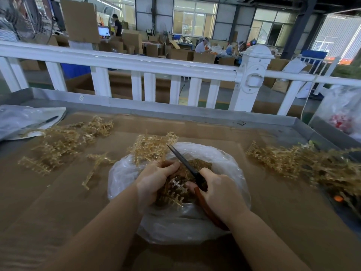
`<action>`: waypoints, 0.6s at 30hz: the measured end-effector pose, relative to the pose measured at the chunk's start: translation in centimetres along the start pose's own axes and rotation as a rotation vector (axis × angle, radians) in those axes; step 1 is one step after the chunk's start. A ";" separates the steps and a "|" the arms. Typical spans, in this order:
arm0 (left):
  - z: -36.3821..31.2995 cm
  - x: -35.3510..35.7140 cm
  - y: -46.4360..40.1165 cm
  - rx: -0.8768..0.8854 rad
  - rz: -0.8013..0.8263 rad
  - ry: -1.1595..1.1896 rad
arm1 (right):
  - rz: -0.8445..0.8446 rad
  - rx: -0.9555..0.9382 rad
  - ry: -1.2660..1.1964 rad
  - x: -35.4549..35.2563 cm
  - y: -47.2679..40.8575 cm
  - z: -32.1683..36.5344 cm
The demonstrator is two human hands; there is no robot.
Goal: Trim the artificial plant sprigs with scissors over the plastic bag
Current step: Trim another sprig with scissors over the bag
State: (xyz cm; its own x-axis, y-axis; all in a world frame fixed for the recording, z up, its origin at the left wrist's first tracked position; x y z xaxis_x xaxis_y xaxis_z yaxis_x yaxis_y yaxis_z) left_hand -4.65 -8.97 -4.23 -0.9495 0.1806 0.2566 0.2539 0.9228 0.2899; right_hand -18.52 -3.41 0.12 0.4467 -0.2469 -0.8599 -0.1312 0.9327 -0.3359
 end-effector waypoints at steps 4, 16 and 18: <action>-0.2 0.2 0.0 0.023 0.010 -0.052 | -0.093 0.045 -0.121 -1.3 0.0 0.3; -2.9 1.6 1.9 0.109 0.205 -0.224 | -0.150 0.203 -0.599 -3.4 -1.5 0.2; -3.2 1.4 2.0 0.115 0.258 -0.385 | -0.209 0.255 -0.611 -3.5 -1.4 -0.8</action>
State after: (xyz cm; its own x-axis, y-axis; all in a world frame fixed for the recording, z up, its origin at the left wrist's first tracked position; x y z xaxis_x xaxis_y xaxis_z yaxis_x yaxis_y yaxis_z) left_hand -4.85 -7.93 -0.31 -0.8630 0.5016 -0.0599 0.4888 0.8591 0.1518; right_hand -20.61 -4.10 3.33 0.8679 -0.3059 -0.3913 0.1908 0.9327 -0.3060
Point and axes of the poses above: each hand's wrist, its own y-axis away from the middle knuckle, its own x-axis out of the palm, z = x × y, the point moved 7 cm from there along -y, towards the middle knuckle, and after that the axes turned 1 degree about x, right-handed, at the moved point
